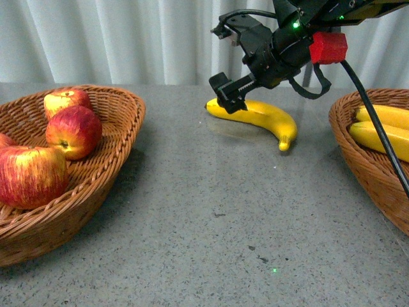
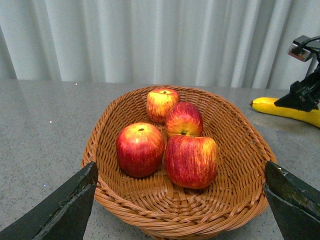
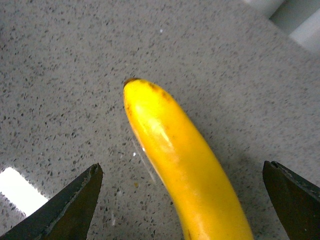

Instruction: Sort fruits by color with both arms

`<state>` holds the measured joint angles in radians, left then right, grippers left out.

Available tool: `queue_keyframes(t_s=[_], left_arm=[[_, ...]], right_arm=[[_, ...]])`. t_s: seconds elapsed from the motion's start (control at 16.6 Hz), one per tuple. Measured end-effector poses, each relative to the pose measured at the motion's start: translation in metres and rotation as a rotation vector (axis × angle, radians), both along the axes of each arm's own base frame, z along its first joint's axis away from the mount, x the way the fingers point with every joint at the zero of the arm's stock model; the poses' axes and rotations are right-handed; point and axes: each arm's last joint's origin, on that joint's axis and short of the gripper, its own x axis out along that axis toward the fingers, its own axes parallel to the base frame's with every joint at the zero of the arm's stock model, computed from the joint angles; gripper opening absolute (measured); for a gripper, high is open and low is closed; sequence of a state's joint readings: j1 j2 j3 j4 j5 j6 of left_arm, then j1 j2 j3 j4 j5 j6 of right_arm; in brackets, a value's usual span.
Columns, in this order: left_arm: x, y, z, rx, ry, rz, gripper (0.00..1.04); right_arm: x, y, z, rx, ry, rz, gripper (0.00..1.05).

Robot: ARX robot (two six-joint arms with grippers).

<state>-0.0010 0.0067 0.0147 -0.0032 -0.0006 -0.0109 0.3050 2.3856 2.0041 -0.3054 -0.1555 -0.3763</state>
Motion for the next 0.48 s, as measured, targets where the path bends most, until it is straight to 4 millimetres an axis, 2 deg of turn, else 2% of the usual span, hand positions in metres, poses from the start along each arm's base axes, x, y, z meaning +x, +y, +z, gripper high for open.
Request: queue_keyframes(t_s=[0.18, 0.48], left_arm=[[0.0, 0.0, 0.0, 0.0, 0.0, 0.0, 0.98], [0.0, 0.0, 0.0, 0.0, 0.0, 0.0, 0.98]], right_arm=[[0.005, -0.005, -0.01, -0.017, 0.11, -0.004, 0.98], [0.008, 0.0, -0.027, -0.045, 0.107, -0.042, 0.98]])
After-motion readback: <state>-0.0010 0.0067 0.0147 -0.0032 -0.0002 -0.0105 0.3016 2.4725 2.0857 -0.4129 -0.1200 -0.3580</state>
